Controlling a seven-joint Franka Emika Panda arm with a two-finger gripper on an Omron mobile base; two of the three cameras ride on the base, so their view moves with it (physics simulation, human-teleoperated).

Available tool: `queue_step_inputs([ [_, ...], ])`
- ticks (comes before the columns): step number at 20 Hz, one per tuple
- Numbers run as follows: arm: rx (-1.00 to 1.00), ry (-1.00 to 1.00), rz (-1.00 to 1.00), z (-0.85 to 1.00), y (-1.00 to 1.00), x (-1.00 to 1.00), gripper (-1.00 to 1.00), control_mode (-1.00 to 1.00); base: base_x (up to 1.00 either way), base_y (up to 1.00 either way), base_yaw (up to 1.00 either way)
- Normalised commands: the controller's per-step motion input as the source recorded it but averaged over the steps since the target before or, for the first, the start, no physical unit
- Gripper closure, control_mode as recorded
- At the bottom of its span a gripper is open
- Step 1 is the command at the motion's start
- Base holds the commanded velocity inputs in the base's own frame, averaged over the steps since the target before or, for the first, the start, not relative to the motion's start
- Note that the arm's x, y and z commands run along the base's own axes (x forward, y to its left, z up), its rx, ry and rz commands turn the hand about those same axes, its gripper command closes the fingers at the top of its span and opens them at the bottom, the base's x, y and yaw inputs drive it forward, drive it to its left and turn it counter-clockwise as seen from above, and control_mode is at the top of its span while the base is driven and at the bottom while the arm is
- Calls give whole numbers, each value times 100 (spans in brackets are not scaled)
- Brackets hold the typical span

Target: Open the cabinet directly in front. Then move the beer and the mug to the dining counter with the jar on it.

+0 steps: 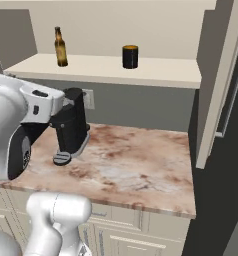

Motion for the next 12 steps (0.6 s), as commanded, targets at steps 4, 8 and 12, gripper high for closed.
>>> queue_step_inputs([
  [4, 5, 17, 17, -6, -2, 89, -100, -100, 0, 0, 0],
  [8, 0, 18, 9, -15, 32, 100, -100, -100, 0, 0, 0],
  [12, 0, 18, 15, -18, 39, 100, -100, -100, 0, 0, 0],
])
